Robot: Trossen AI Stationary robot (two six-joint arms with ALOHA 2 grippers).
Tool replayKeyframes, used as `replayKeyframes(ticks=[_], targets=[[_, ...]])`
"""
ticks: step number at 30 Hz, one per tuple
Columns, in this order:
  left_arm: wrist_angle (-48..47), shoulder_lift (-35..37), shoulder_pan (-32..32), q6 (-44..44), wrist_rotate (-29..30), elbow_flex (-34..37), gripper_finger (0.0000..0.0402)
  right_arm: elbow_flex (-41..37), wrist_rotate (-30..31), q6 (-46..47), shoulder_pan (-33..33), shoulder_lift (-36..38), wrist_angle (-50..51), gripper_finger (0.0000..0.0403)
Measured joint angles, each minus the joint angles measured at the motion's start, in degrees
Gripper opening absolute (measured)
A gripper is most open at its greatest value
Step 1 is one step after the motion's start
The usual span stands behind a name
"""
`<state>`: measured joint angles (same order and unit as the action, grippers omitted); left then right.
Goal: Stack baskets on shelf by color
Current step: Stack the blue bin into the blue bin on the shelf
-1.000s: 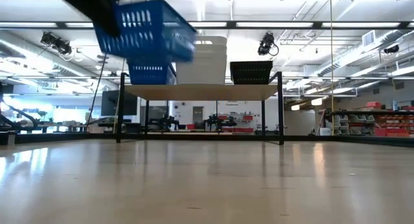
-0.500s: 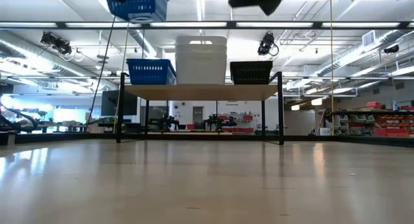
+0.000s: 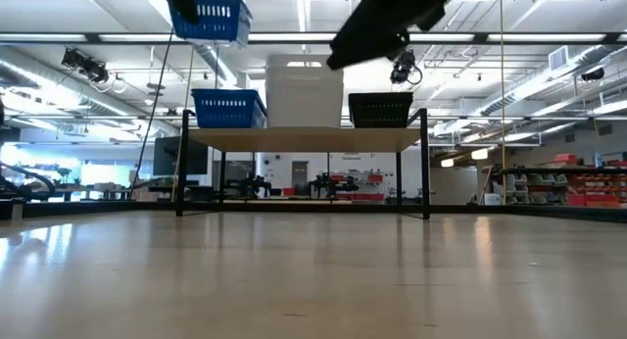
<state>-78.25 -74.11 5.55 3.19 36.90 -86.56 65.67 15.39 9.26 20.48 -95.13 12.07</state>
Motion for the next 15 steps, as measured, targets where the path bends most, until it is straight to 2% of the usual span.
replayKeyframes(ticks=[7,15], targets=[[-0.05,0.00,-6.19,2.22,-5.17,0.00,0.0007,0.02,-0.28,1.09,1.31,1.55,-3.61,0.0173],[0.98,0.37,-8.92,5.34,-5.29,0.07,0.0008,0.02,-0.32,1.14,2.82,1.55,-4.80,0.0173]])
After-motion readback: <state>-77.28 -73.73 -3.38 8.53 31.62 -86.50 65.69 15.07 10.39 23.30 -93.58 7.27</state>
